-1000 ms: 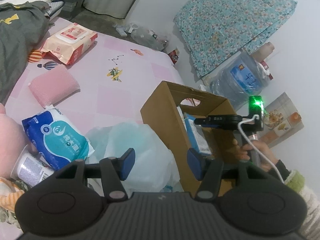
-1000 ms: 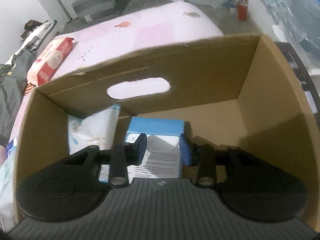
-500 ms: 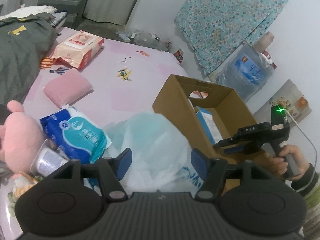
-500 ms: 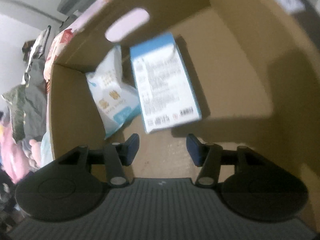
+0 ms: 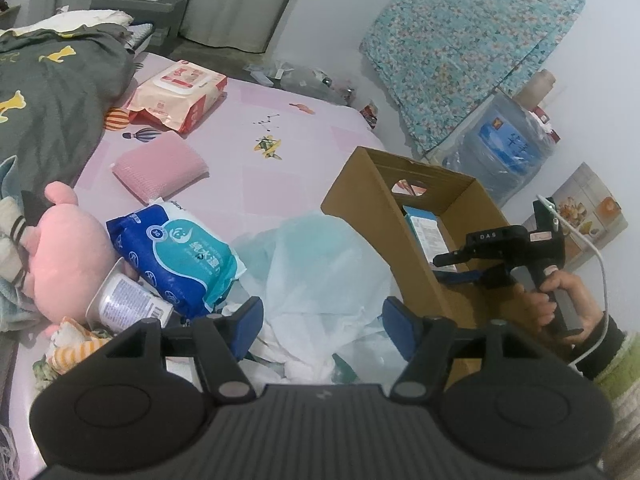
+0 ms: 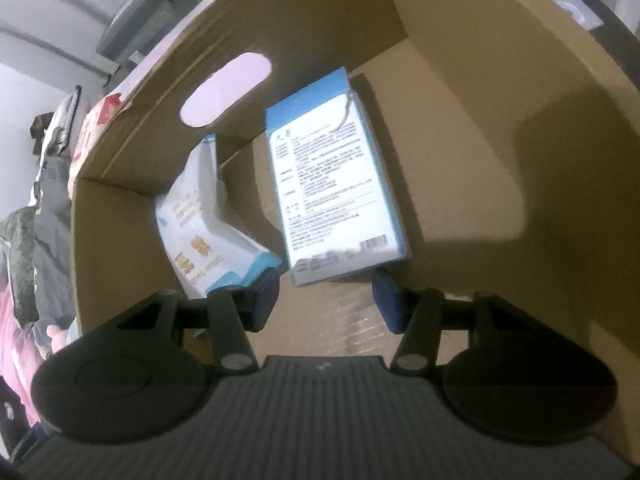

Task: Organize soft objects
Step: 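Lower the medicine box into the cardboard box and open the right gripper, then withdraw the right gripper from the cardboard box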

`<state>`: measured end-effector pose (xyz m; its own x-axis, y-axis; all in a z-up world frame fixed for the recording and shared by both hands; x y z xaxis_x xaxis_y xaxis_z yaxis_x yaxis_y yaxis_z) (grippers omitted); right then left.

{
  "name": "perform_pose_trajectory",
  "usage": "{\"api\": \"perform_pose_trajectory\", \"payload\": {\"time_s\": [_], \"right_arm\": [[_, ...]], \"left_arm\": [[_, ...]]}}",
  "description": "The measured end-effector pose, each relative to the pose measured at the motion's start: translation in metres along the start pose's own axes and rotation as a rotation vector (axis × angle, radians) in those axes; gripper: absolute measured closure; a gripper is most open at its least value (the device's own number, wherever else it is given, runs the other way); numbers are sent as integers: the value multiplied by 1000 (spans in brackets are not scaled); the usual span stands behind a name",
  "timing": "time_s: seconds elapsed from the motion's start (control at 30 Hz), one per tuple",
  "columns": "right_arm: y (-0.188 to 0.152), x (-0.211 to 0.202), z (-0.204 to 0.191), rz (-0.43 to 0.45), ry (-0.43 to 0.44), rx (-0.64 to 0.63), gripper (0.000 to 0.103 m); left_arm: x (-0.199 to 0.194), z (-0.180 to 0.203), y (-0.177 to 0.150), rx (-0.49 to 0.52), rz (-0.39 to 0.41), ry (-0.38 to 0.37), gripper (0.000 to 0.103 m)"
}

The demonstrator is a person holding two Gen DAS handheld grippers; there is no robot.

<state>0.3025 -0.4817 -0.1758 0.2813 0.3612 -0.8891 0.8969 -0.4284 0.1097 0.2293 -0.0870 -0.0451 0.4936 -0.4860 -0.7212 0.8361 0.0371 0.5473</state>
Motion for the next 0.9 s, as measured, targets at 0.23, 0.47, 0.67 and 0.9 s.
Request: {"api": "perform_pose_trajectory", "payload": {"time_s": [0.23, 0.47, 0.67, 0.9], "right_arm": [[6, -10, 9, 48, -58, -16, 52], [13, -3, 16, 72, -15, 6, 49], [11, -9, 16, 80, 1, -25, 50], [17, -5, 28, 99, -7, 64, 50]], "left_arm": [[-3, -1, -5, 5, 2, 1, 35], [-5, -4, -11, 1, -2, 3, 35], [-6, -6, -13, -4, -4, 4, 35], [-6, -6, -22, 18, -10, 14, 34]]}}
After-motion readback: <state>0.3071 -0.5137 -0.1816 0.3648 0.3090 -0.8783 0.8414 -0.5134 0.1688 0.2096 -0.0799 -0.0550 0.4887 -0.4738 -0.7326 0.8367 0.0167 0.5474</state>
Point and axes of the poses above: each gripper's, at about its wrist camera, not at the fingertips, and x roughly the way its jaws point, z to its right, y to its top, the point moved 8 cm from there along x, roughly the way its jaws point, and after that the axes turned 3 degrees about -z, right-handed, at the moved point
